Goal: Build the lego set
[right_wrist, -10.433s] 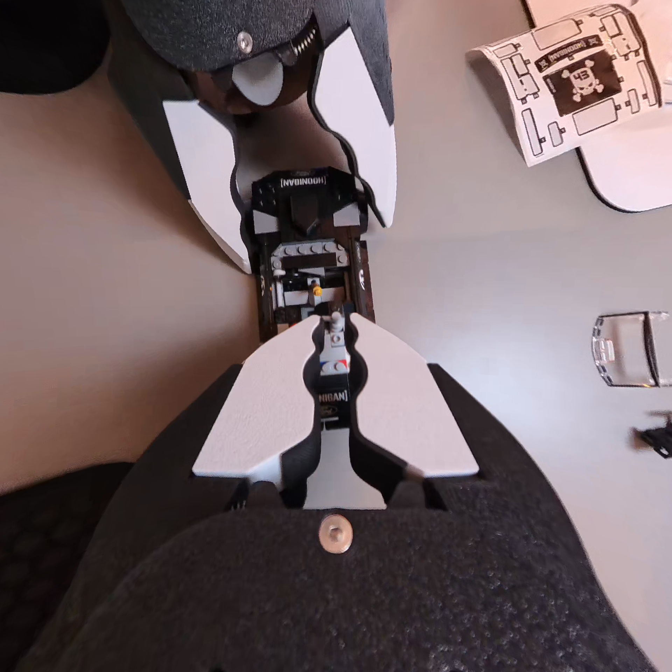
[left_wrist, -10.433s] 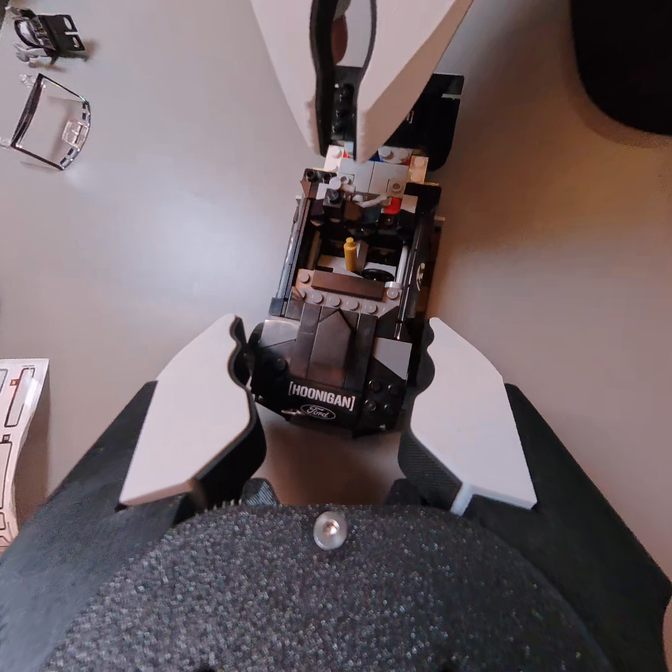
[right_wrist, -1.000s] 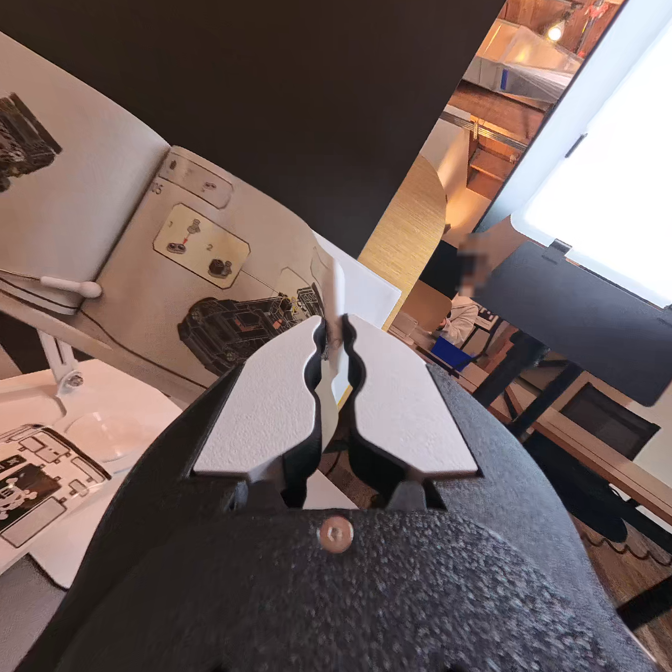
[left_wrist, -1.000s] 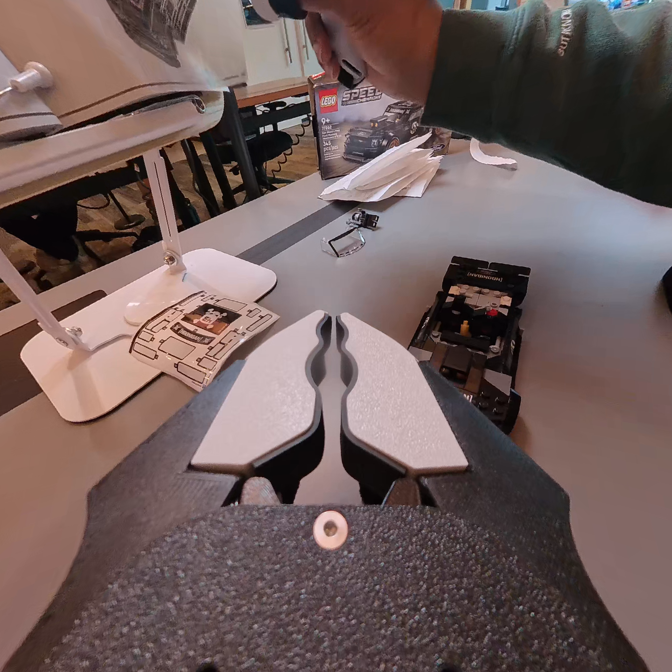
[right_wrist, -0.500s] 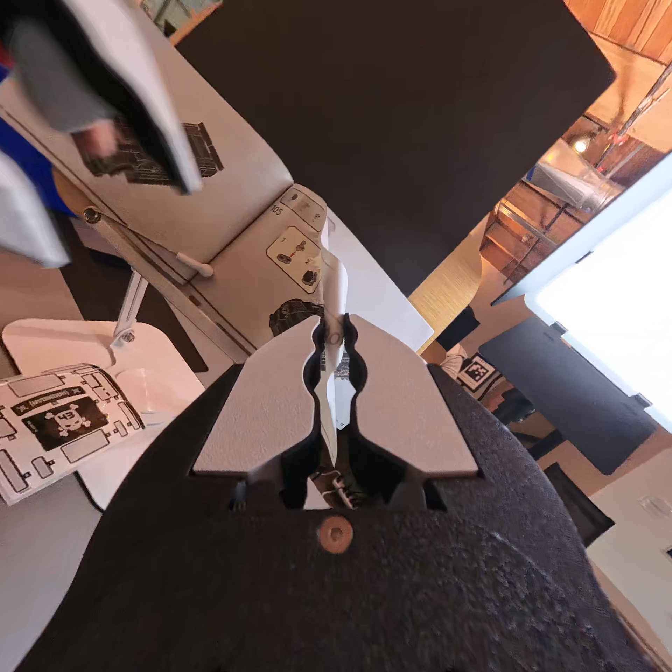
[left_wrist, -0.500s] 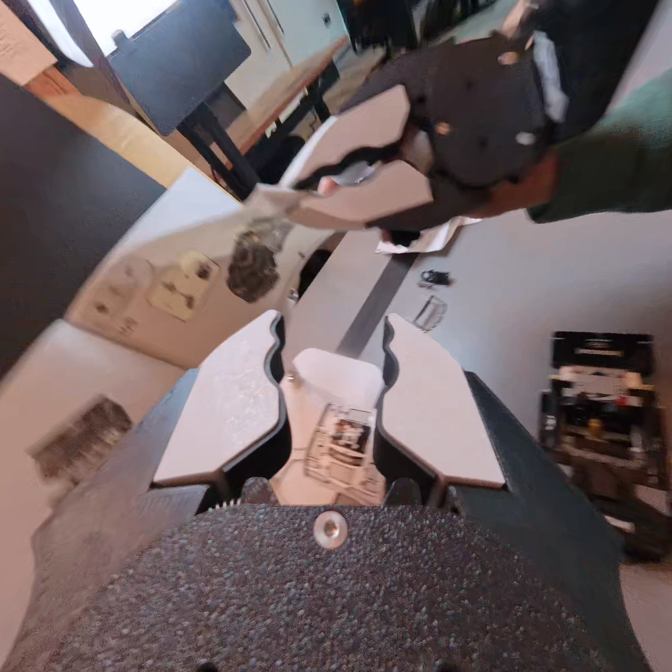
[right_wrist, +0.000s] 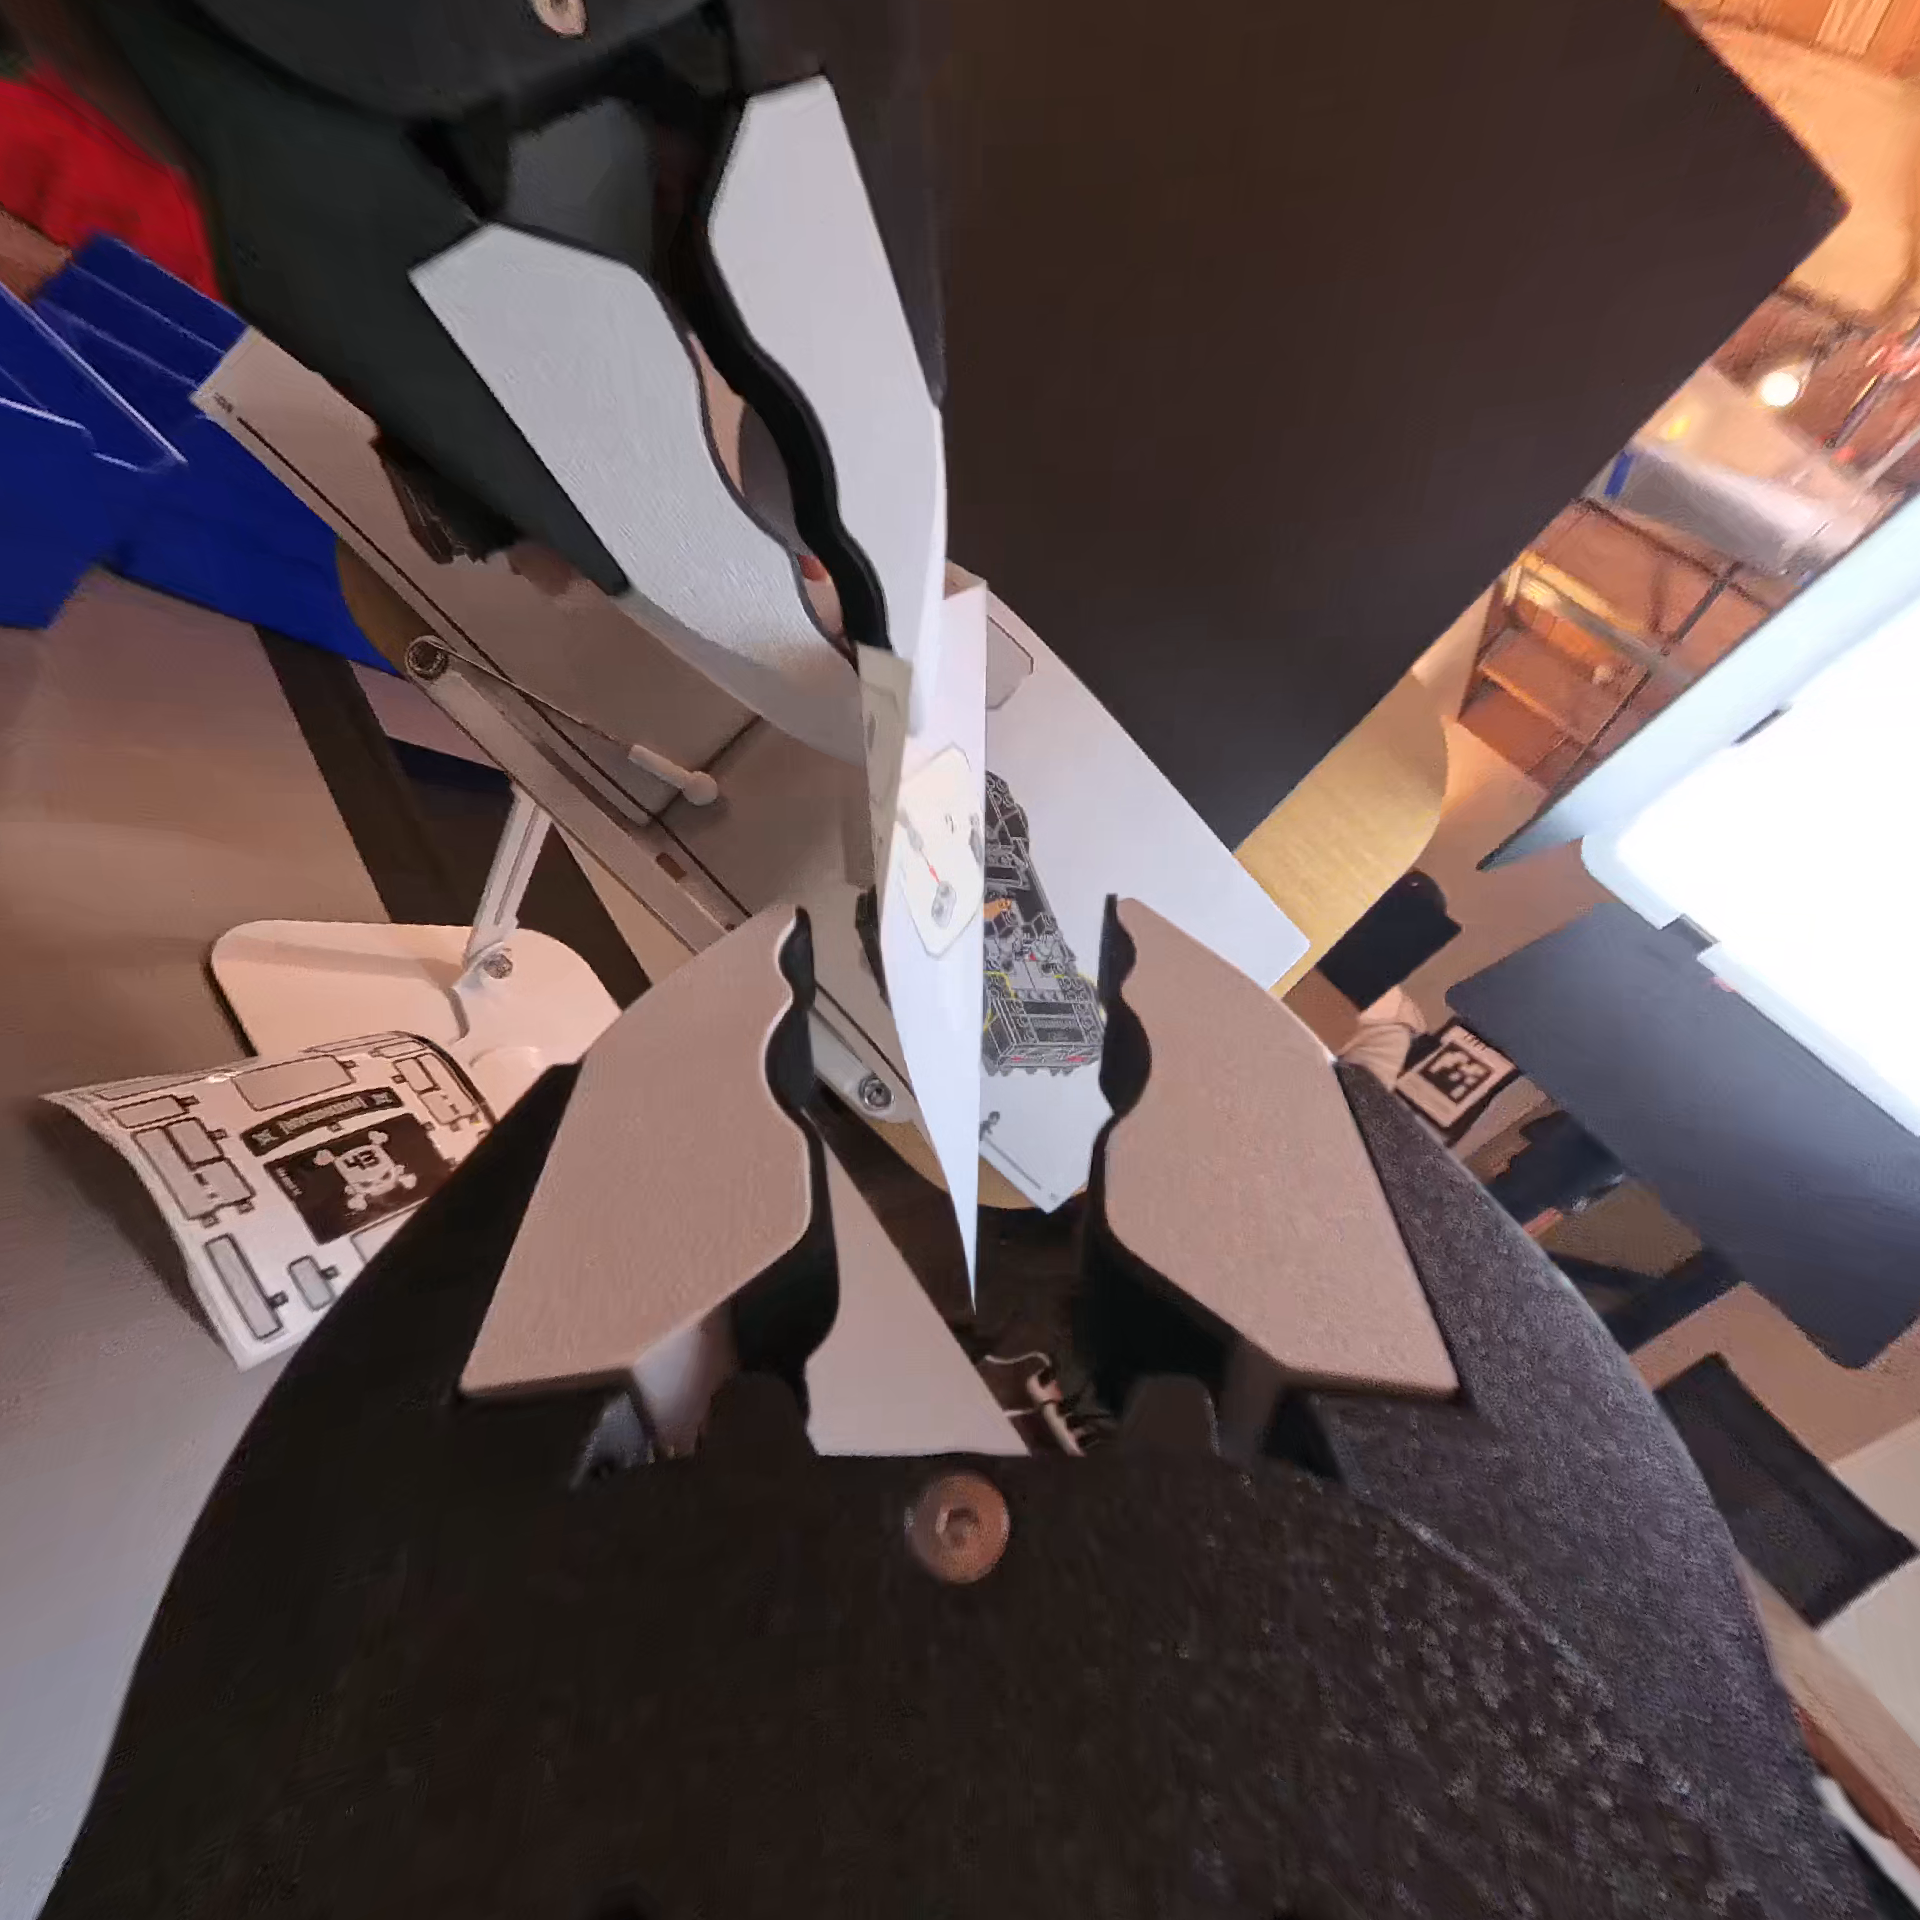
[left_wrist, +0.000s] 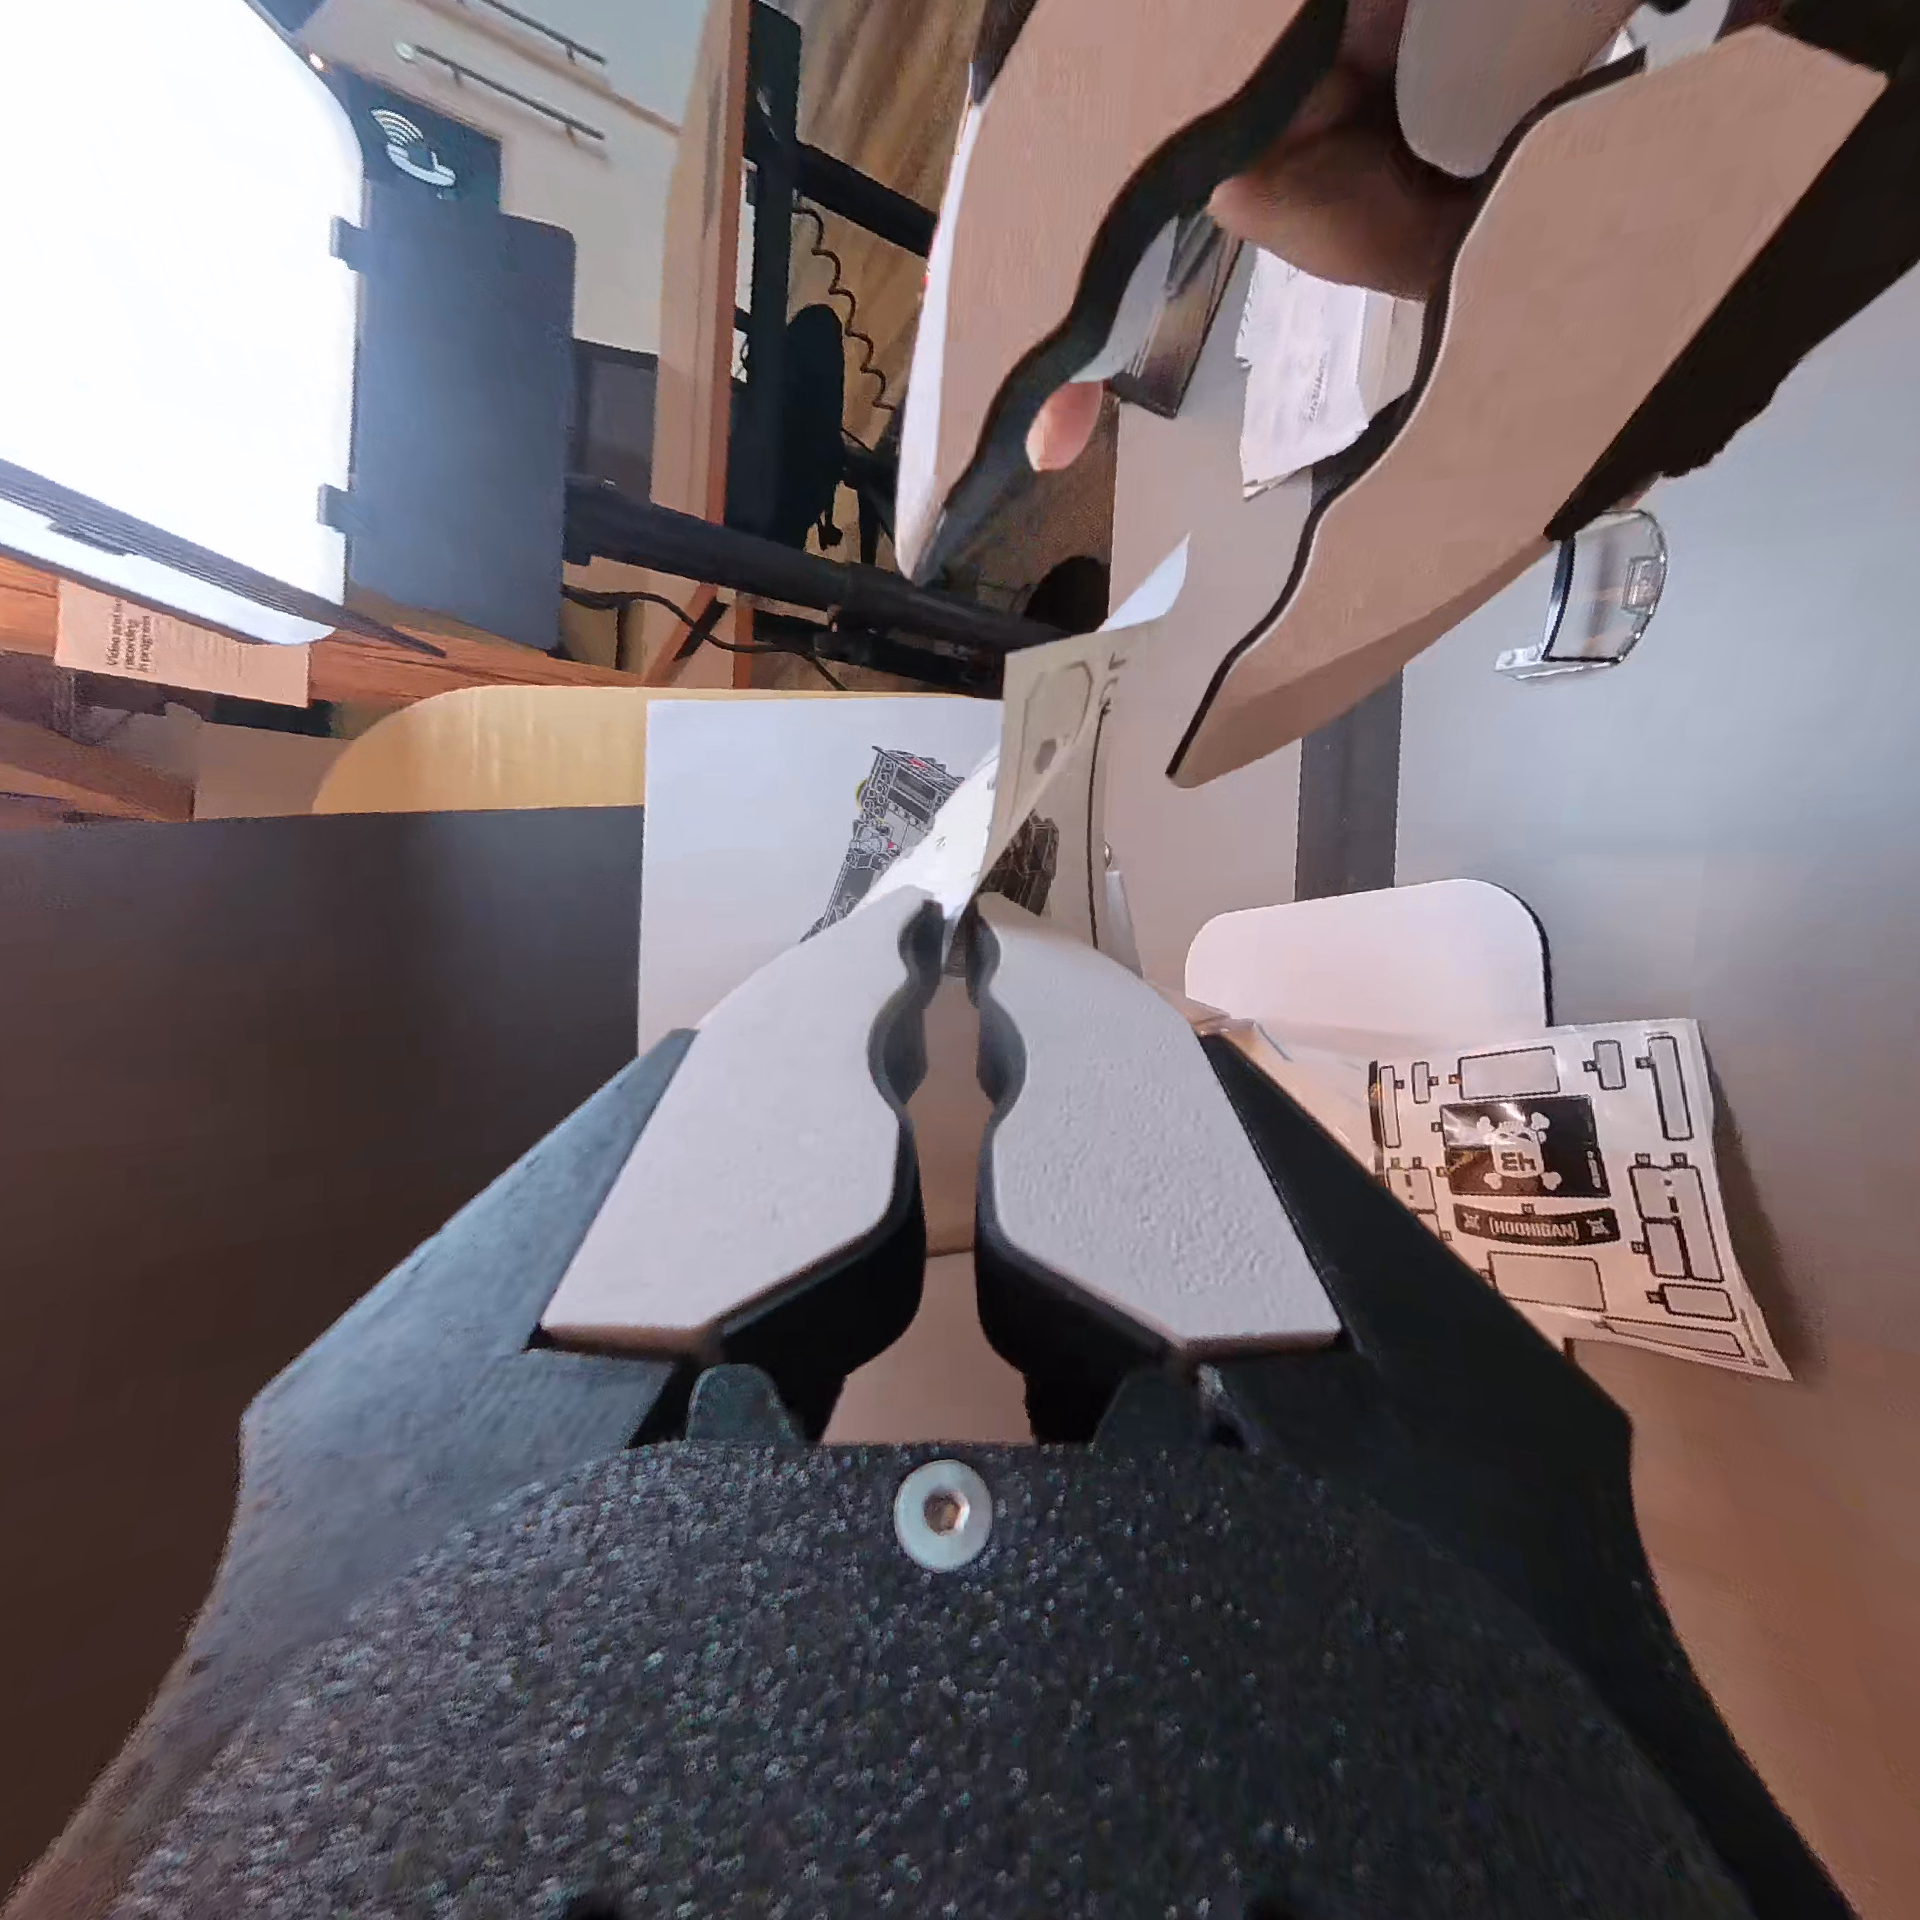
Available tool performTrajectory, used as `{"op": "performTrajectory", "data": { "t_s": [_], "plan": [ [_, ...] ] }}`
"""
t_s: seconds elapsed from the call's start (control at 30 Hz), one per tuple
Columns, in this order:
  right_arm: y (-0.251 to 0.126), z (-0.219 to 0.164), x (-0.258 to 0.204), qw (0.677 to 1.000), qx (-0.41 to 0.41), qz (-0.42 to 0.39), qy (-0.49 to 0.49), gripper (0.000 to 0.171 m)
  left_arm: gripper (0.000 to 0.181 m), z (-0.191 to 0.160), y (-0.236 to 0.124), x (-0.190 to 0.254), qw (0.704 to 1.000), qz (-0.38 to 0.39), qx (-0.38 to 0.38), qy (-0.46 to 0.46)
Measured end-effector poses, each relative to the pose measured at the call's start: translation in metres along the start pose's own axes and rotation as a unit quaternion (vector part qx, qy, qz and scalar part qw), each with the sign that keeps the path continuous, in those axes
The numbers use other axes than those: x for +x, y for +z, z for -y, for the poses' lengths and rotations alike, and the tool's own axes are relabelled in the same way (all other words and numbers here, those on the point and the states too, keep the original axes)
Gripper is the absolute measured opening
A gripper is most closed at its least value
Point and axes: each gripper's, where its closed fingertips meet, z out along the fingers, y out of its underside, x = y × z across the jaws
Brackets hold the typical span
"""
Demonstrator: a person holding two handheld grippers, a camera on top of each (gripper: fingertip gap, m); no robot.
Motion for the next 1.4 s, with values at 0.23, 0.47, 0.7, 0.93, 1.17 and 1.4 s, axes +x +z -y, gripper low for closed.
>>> {"op": "performTrajectory", "data": {
  "t_s": [0.23,0.47,0.7,0.93,1.17,1.4],
  "plan": [
    [-0.002,-0.015,0.012,0.999,-0.039,-0.013,-0.017,0.000,0.008,-0.001,-0.010,-0.019,0.999,0.050,-0.008,-0.021],
    [0.008,-0.032,0.040,0.978,-0.096,0.024,0.185,0.000,0.027,-0.090,-0.031,0.014,0.954,0.023,-0.143,-0.264],
    [0.029,-0.071,0.065,0.935,-0.149,0.093,0.308,0.000,0.025,-0.120,-0.018,0.051,0.941,0.034,-0.162,-0.296],
    [0.032,-0.082,0.072,0.932,-0.161,0.092,0.310,0.000,0.014,-0.120,-0.002,0.044,0.944,0.038,-0.175,-0.276],
    [0.032,-0.079,0.068,0.930,-0.148,0.108,0.319,0.000,0.001,-0.121,0.003,0.046,0.953,0.021,-0.191,-0.234],
    [0.009,-0.008,0.019,0.910,-0.083,0.263,0.309,0.000,0.001,-0.117,-0.015,0.026,0.933,0.129,-0.060,-0.329]
  ]
}}
